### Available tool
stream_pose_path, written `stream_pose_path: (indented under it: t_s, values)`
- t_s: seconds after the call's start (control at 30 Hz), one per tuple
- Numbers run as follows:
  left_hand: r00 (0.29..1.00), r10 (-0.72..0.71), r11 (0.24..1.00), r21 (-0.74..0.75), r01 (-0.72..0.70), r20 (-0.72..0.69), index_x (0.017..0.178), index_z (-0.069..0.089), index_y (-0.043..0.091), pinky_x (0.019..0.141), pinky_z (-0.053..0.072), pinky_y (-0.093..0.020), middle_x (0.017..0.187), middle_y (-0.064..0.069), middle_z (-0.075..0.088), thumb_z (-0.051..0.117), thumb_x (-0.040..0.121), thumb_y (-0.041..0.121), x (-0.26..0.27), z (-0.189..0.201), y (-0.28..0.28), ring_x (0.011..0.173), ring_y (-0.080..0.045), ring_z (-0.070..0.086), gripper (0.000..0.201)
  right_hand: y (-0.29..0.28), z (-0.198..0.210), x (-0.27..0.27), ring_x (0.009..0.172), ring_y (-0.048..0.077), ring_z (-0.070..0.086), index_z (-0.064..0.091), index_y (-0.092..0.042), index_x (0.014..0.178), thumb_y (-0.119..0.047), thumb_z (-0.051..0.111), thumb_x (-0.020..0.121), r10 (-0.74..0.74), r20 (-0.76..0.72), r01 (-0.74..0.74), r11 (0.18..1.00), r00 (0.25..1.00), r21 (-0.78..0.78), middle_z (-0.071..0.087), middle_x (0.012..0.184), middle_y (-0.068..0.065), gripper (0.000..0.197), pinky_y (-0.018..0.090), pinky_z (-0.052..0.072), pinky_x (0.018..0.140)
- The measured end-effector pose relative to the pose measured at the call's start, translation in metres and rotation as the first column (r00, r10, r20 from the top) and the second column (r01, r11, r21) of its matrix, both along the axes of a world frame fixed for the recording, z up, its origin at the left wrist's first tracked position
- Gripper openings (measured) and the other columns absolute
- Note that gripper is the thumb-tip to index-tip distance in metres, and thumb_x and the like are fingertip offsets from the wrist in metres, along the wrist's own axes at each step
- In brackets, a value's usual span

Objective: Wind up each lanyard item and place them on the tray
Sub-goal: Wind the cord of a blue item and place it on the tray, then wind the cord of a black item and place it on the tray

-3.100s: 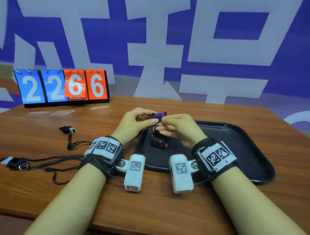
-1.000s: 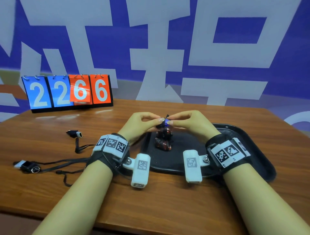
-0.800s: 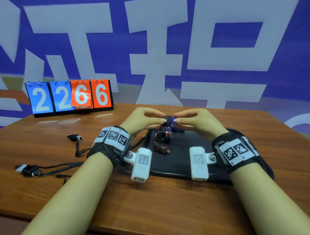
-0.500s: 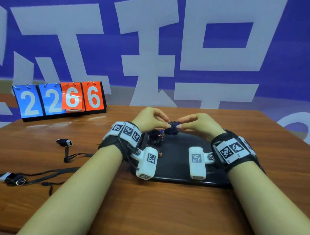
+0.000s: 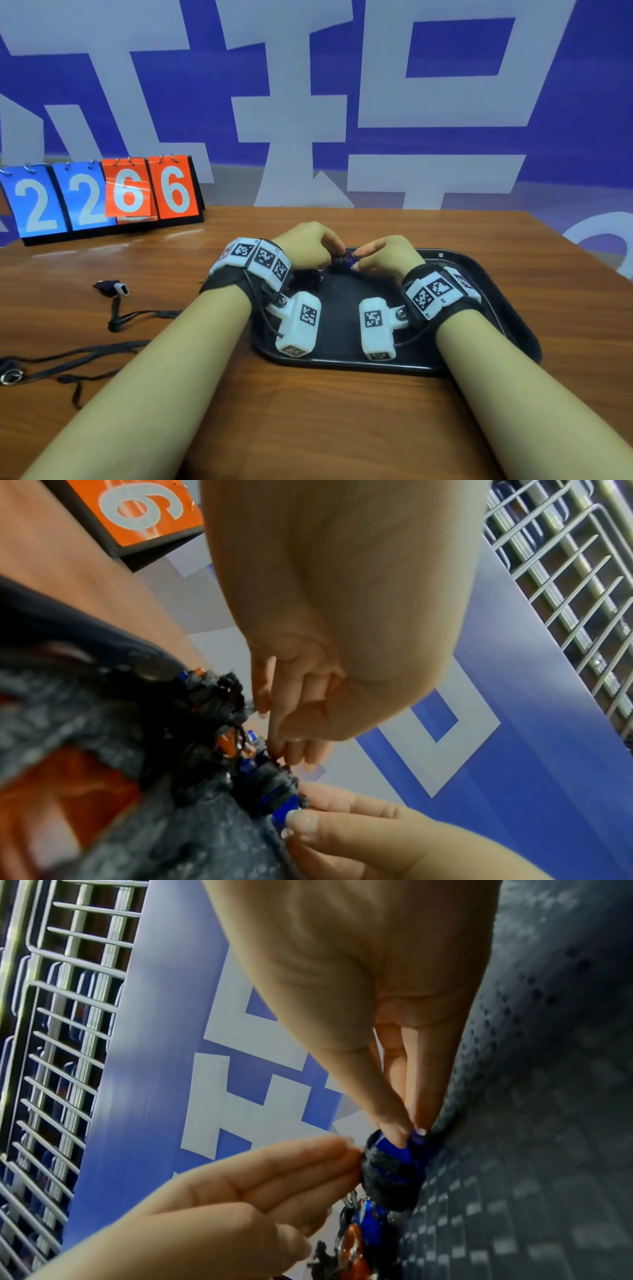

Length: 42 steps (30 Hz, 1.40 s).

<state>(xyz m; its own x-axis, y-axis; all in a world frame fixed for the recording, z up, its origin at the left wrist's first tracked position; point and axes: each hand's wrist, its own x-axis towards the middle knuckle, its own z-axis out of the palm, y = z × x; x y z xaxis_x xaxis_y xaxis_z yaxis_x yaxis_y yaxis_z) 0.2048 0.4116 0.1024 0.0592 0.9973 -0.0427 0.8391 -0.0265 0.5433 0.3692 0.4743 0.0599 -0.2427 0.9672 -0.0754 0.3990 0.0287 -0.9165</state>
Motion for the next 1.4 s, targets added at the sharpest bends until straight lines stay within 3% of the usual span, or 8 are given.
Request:
stream_pose_path:
  t_s: [0.2,0.33,0.53,0.67,0.77,0.93,1.2,1.4]
  values:
    - [1.000,0.010,1.000,-0.017,-0.010,-0.022,0.120,0.070,0.017,0.095,0.053,-0.031,0.119,0.002,0.070,0.050,0.082,-0.011,0.002,0.001,0.000,0.110,-0.016,0.064,0.052,0.004,-0.005,-0.003,0.086,0.027,0.070,0.073,-0.012,0.071,0.011,0.079,0.068,0.024,-0.002,-0.024,1.000,1.000,-0.006,0.073,0.084,0.013,0.024,0.035,0.058,0.086]
    - [1.000,0.014,0.999,-0.042,-0.014,0.011,0.121,0.069,0.020,0.100,0.051,-0.037,0.122,0.002,0.069,0.050,0.081,-0.010,-0.002,-0.002,0.000,0.114,-0.016,0.063,0.054,0.005,-0.006,-0.003,0.076,0.022,0.066,0.074,-0.012,0.076,0.007,0.081,0.069,0.035,0.024,-0.035,0.999,0.999,0.007,0.072,0.083,0.011,0.021,0.030,0.057,0.079]
    - [0.997,0.019,1.000,-0.026,-0.017,0.077,0.128,0.064,0.018,0.103,0.047,-0.034,0.127,0.000,0.066,0.053,0.087,-0.006,-0.006,0.000,-0.006,0.118,-0.017,0.060,0.049,0.003,0.000,-0.001,0.088,0.017,0.065,0.074,-0.009,0.100,0.003,0.082,0.069,0.042,-0.010,-0.041,0.994,0.999,0.106,0.073,0.098,0.007,0.033,0.018,0.046,0.067]
    - [0.981,0.061,0.996,0.058,-0.072,0.182,0.125,0.066,0.014,0.093,0.046,-0.025,0.126,-0.002,0.066,0.056,0.089,-0.004,-0.011,0.004,-0.015,0.116,-0.018,0.061,0.041,-0.003,0.013,0.000,0.098,0.015,0.065,0.073,-0.012,0.101,0.003,0.081,0.071,0.042,-0.039,-0.035,0.983,0.998,0.182,0.071,0.105,0.007,0.034,0.020,0.052,0.080]
    - [0.947,0.117,0.981,0.113,-0.156,0.298,0.119,0.069,0.011,0.081,0.050,-0.018,0.119,-0.007,0.070,0.058,0.090,-0.003,-0.018,0.006,-0.026,0.111,-0.020,0.064,0.034,-0.015,0.027,-0.006,0.090,0.013,0.065,0.072,-0.007,0.110,0.001,0.078,0.077,0.139,-0.077,-0.122,0.975,0.987,0.186,0.071,0.108,0.008,0.034,0.010,0.050,0.065]
    - [0.880,0.172,0.955,0.144,-0.259,0.443,0.119,0.070,0.010,0.081,0.048,-0.018,0.117,-0.004,0.069,0.058,0.091,-0.002,-0.029,0.013,-0.050,0.106,-0.015,0.063,0.032,-0.038,0.048,-0.023,0.105,0.016,0.067,0.074,-0.017,0.106,-0.015,0.077,0.082,0.213,-0.200,-0.197,0.975,0.956,0.099,0.074,0.107,0.000,0.025,0.034,0.051,0.099]
    - [0.695,0.307,0.853,0.136,-0.504,0.651,0.110,0.071,0.014,0.094,0.049,-0.036,0.115,-0.007,0.072,0.055,0.094,0.004,-0.069,0.027,-0.103,0.108,-0.021,0.067,0.024,-0.077,0.067,-0.082,0.090,0.011,0.065,0.072,-0.015,0.106,-0.018,0.071,0.088,0.321,-0.292,-0.324,0.945,0.901,0.039,0.075,0.102,0.004,0.018,0.021,0.048,0.077]
    - [0.647,0.379,0.790,0.132,-0.599,0.662,0.102,0.072,0.018,0.081,0.049,-0.028,0.110,-0.004,0.072,0.056,0.093,0.005,-0.120,0.023,-0.143,0.104,-0.017,0.067,0.022,-0.104,0.060,-0.142,0.077,0.010,0.066,0.073,-0.012,0.104,-0.017,0.069,0.089,0.411,-0.210,-0.412,0.910,0.887,0.039,0.073,0.092,0.002,0.016,0.018,0.048,0.067]
